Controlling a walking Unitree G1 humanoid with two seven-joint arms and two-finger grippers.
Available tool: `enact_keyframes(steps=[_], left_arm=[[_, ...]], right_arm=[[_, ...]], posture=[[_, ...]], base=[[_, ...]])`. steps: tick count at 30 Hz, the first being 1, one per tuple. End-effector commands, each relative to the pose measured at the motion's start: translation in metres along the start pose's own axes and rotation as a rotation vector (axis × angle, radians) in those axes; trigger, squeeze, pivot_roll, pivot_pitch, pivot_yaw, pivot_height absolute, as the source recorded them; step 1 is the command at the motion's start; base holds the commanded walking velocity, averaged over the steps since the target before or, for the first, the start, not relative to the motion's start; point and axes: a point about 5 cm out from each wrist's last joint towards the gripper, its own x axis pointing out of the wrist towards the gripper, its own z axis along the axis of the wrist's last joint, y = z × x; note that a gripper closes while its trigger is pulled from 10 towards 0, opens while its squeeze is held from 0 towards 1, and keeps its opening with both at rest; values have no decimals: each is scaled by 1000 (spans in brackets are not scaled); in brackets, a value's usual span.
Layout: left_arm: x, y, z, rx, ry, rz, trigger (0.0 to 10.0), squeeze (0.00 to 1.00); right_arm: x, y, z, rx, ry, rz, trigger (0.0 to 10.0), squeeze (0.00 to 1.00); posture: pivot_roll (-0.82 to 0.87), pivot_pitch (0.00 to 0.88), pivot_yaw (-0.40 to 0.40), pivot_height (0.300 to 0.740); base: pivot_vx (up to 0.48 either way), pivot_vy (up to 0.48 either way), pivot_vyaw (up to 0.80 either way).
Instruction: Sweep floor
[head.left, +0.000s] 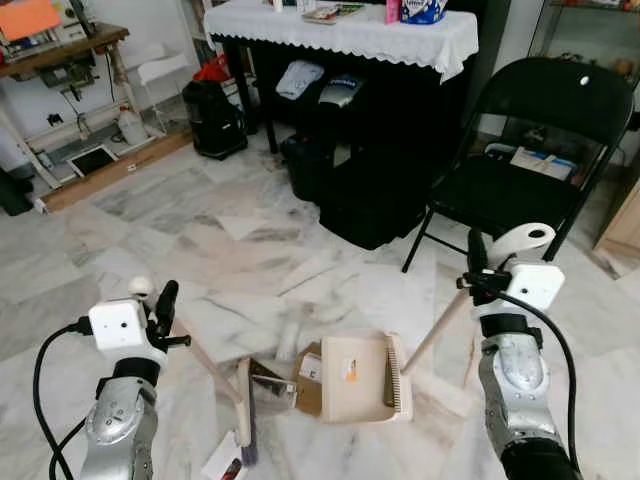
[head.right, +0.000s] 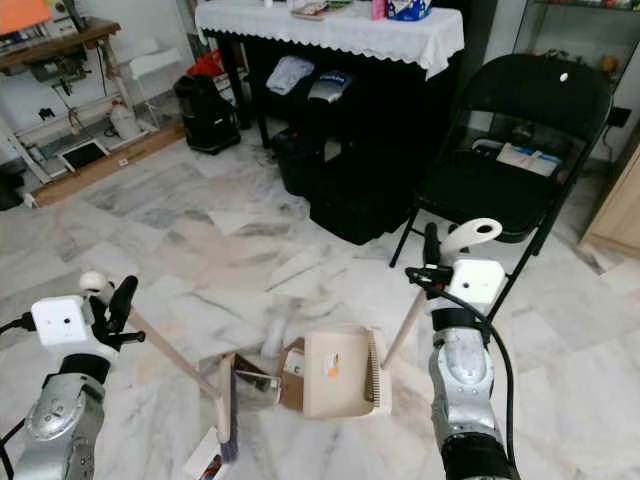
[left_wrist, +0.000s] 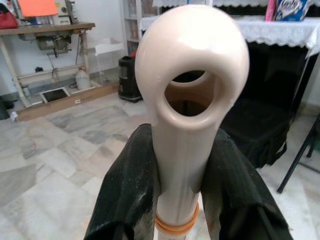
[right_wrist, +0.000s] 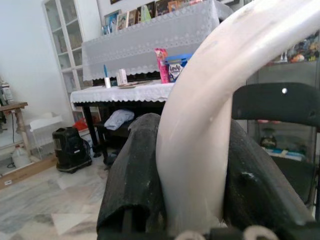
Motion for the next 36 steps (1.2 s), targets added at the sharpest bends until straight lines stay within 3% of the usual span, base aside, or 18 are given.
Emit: enact_keyframes(steps=[1, 14, 20, 36], left_arm=[[6, 2, 10, 8, -62, 21, 10000, 0], [8, -2, 15, 36, -82, -12, 10000, 0], [14, -4, 21, 53, -97, -23, 10000, 0], [10, -5, 20, 67, -98, 12, 10000, 0]], right_arm=[[7, 3, 13, -1, -55, 9, 10000, 0], [0, 8, 11, 24, -36, -4, 10000, 0], [4, 12, 19, 34, -61, -5, 10000, 0], [11, 10, 28, 20, -73, 23, 10000, 0]], posture=[[7, 0, 86, 740], [13, 0, 112, 740], [24, 0, 124, 740], [31, 0, 89, 740]], base=[[0, 0, 800], [0, 0, 800], [0, 0, 800], [0, 0, 800]])
